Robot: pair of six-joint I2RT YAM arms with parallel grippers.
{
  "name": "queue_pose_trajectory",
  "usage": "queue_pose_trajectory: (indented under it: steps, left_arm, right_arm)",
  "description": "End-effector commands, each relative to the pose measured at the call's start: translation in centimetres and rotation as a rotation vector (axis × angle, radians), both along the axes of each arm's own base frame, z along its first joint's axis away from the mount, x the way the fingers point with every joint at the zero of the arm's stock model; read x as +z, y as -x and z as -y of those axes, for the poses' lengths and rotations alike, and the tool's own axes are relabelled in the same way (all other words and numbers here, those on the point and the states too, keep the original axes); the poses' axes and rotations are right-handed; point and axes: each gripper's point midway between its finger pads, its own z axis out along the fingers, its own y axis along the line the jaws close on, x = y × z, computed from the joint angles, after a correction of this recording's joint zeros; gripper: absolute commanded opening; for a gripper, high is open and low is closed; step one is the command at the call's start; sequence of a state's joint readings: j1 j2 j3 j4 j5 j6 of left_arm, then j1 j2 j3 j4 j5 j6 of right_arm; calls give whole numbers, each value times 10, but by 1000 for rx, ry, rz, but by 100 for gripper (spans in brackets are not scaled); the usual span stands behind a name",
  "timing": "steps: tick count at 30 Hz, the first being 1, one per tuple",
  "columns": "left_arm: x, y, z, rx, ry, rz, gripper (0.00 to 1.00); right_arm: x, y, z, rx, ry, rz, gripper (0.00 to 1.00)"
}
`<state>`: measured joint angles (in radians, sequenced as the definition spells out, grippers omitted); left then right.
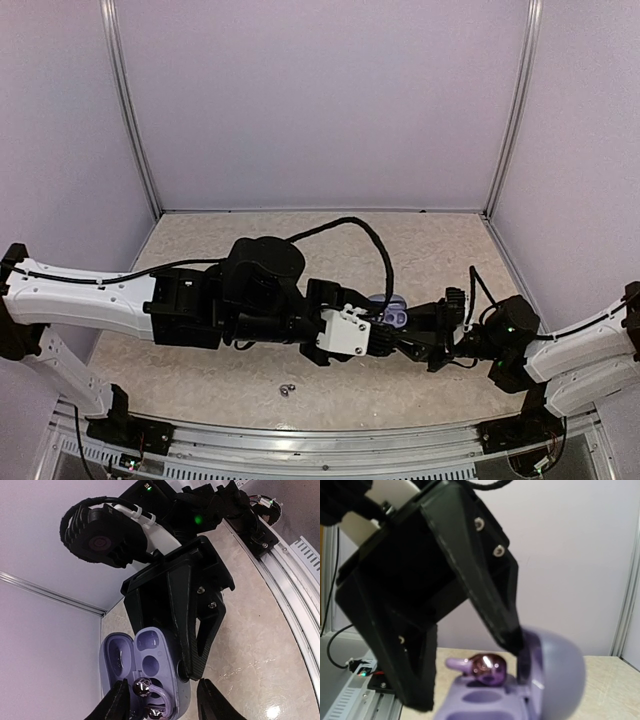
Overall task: Insert the wireless bluetooth earbuds into the charging case
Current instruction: Adjust the left earbud in the left side groove of the charging case.
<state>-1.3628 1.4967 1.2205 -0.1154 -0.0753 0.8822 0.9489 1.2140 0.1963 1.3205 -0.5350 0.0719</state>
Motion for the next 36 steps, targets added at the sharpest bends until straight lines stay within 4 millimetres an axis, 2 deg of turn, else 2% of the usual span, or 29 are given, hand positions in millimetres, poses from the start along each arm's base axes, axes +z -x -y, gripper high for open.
queue_pose_trajectory:
  steps: [1,19,36]
  left_arm:
    - [10,3,7,-27,11,11,47]
    - [-11,5,2,-35,-68,-29,28]
    - [2,5,-5,-115,-1,-183,19]
  right_arm:
    - [11,4,-4,27,-28,12,0]
    - [15,5,-2,28,-39,21,0]
    - [22,15,1,65,-54,55,0]
